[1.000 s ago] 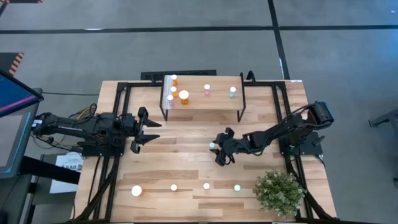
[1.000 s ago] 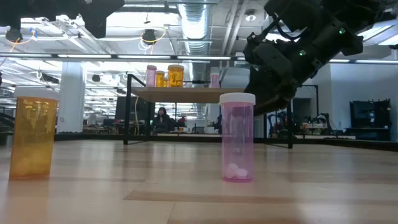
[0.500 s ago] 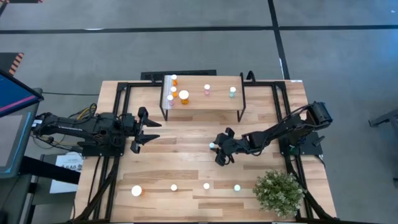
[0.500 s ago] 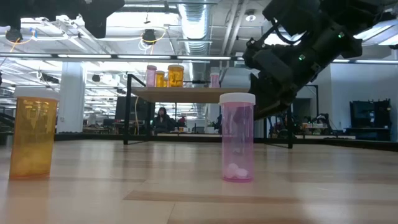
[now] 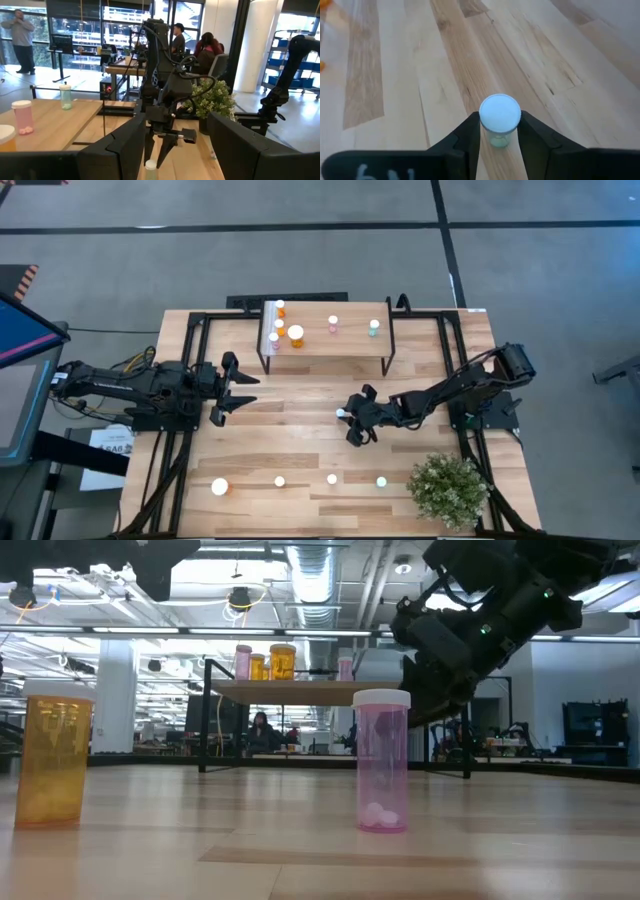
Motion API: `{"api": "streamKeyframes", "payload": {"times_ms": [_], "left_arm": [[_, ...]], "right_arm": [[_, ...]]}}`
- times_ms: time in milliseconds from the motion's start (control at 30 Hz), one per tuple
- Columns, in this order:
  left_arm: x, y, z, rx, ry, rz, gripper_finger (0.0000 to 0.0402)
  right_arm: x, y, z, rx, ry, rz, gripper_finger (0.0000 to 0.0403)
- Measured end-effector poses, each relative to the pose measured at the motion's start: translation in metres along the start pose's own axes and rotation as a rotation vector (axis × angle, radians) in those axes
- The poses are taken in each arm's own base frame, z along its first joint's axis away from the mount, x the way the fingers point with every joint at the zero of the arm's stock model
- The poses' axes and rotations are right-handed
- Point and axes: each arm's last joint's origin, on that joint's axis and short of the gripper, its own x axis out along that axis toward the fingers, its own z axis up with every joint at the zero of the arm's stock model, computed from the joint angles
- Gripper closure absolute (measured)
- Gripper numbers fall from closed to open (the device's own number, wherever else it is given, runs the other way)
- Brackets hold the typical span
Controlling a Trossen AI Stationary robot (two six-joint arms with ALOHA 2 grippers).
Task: Pick and place medicine bottles onto shelf by color
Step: Put the top blue pill bottle on the shelf
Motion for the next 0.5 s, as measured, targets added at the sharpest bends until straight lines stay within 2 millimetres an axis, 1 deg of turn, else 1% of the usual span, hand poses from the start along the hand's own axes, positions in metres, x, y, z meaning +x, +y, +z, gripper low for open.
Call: {"api": "streamKeyframes", "payload": {"times_ms": [100, 233, 300, 367, 500], "left_arm": [[0.0, 0.0, 0.0, 0.0, 0.001, 0.0, 0.02], [0.0, 0.0, 0.0, -0.009, 0.004, 0.0, 0.02], [0.0, 0.0, 0.0, -0.009, 0.004, 0.0, 0.02], [0.0, 0.0, -0.001, -0.01, 0.006, 0.001, 0.02], [0.0, 0.0, -0.001, -0.01, 0.01, 0.001, 0.02]], "right_arm": [[-0.001, 0.002, 0.004, -0.015, -0.011, 0.004, 0.027], [-0.004, 0.007, 0.02, -0.024, -0.056, 0.022, 0.027], [-0.009, 0.006, 0.026, -0.03, -0.052, 0.016, 0.027], [-0.014, 0.006, 0.038, -0.026, -0.082, 0.021, 0.0269], [-0.032, -0.003, 0.057, -0.012, -0.12, 0.01, 0.0267]]}}
